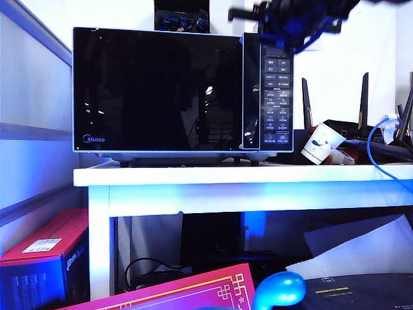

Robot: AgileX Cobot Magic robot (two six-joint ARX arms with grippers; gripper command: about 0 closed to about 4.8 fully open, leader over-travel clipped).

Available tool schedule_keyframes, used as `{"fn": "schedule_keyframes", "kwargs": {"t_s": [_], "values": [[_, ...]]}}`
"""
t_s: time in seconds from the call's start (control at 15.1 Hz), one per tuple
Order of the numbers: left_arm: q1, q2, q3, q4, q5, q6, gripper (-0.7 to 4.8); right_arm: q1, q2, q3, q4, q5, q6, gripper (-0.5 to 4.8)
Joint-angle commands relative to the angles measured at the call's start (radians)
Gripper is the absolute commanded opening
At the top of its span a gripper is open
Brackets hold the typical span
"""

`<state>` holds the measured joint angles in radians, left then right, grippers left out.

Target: Open the microwave door, place the box of snacks from the top of the microwave inside, then close the microwave door.

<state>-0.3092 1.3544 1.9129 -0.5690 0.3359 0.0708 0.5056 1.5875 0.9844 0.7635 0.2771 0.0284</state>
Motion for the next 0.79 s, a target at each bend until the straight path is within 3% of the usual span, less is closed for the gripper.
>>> {"fn": "schedule_keyframes", "kwargs": {"t_s": [0.07, 0.13, 0.2, 0.66, 0.79], "values": [[0.0, 0.032, 0.004, 0.053, -0.018, 0.002, -0.05, 0.0, 0.09, 0.077, 0.027, 0.005, -0.004, 1.07], [0.0, 0.035, 0.004, 0.048, -0.068, 0.005, -0.05, 0.0, 0.117, 0.105, 0.027, 0.007, -0.004, 2.94], [0.0, 0.036, 0.004, 0.048, -0.151, 0.013, -0.05, 0.0, 0.15, 0.142, 0.027, 0.01, -0.004, 3.78], [0.0, 0.036, 0.004, 0.028, -0.14, 0.052, -0.05, -0.056, 0.235, 0.245, 0.025, 0.01, -0.003, 3.78], [0.0, 0.036, 0.004, 0.031, -0.134, 0.061, -0.05, -0.086, 0.254, 0.252, 0.023, -0.078, -0.003, 3.77]]}}
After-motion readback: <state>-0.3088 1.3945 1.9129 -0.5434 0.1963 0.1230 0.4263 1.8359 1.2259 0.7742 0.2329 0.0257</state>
